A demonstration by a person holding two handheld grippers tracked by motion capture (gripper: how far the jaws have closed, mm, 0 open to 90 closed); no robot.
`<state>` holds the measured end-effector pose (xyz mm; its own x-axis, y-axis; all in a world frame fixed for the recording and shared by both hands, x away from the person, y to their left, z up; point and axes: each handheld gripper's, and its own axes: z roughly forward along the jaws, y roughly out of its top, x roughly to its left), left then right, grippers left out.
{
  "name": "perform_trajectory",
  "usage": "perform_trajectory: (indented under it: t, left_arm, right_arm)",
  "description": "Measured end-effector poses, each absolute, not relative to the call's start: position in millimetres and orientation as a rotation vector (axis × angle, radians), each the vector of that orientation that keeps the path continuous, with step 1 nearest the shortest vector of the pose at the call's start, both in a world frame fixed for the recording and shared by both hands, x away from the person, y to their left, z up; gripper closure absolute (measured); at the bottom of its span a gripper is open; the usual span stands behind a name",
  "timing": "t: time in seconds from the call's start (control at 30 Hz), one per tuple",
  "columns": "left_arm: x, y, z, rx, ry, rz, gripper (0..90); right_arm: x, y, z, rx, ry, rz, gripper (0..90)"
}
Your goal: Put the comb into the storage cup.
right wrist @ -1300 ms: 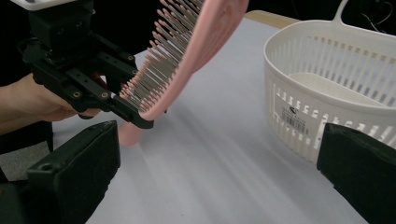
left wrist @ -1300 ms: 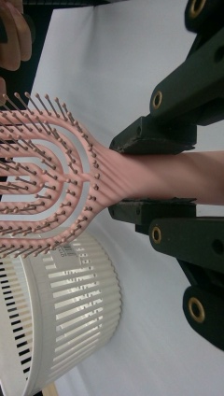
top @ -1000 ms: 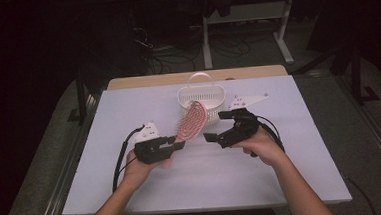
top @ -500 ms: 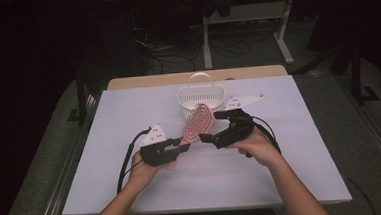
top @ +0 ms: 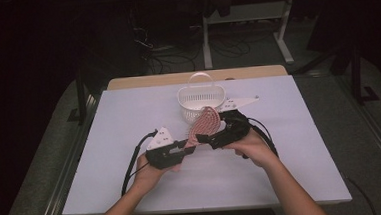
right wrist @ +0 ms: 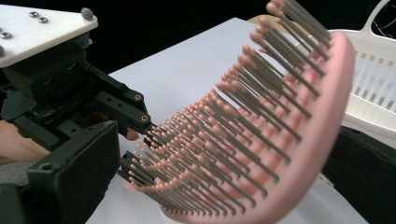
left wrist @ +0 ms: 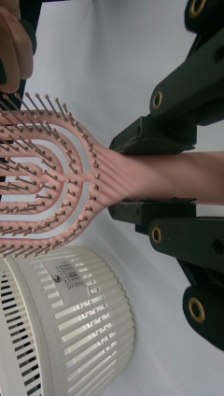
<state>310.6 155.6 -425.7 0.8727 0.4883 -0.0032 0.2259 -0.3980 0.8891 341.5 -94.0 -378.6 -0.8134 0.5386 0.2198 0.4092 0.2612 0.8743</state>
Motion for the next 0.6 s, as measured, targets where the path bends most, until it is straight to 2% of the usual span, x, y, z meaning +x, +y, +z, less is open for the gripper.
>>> perform_trajectory:
  t: [0.3, 0.6]
  left_arm:
    - [310.7, 154.9, -426.6, 1.994, 0.525, 0.332, 70.4]
    - [309.4, 152.4, -427.7, 2.006, 0.516, 0.362, 70.3]
  right_arm:
    - [342.6, -95.6, -378.5, 0.951, 2.375, 1.635, 13.3]
    - [344.0, -96.1, -378.8, 0.988, 2.366, 1.654, 19.2]
